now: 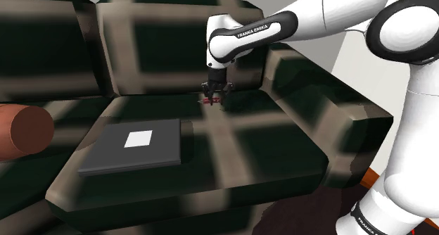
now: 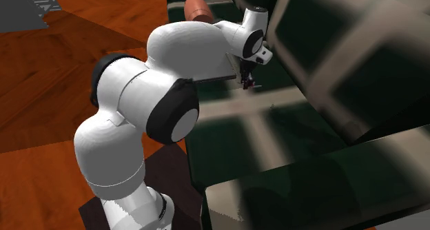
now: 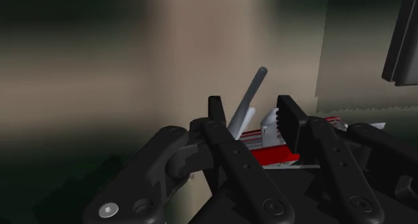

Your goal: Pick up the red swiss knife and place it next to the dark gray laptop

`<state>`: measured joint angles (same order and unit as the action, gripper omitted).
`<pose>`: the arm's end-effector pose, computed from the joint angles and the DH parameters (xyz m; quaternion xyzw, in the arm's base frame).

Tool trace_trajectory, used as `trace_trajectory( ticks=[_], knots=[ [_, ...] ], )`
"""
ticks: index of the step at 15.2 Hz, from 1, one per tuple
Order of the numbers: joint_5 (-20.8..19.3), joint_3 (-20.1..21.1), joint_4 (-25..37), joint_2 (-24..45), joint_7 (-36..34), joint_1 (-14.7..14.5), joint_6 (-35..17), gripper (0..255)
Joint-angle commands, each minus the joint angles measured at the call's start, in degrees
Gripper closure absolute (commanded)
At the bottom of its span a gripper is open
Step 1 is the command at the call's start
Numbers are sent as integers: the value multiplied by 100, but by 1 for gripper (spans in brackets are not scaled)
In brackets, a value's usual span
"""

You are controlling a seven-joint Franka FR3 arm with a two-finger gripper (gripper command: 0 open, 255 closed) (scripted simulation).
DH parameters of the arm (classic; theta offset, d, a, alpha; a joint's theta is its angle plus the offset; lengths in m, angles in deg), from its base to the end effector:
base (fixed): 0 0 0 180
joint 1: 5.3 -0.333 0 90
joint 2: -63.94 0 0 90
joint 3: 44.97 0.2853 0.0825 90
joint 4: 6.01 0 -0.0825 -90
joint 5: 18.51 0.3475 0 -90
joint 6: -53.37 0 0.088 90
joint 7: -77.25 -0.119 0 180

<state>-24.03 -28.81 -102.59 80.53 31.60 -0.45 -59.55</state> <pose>0.5914 0.0979 0.4086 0.9591 -0.2829 0.0057 0.0022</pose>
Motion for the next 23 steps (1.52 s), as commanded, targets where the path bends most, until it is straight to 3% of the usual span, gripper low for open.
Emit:
trace_trajectory(
  ticks=[1,3,20,23],
  knots=[
    [-132,-12,698,504,-87,-107,215,255],
    [-236,-33,1386,964,-144,-229,457,255],
    [-370,-111,630,1345,-244,-237,-667,255],
    [-370,-111,630,1345,-244,-237,-667,255]
  ],
)
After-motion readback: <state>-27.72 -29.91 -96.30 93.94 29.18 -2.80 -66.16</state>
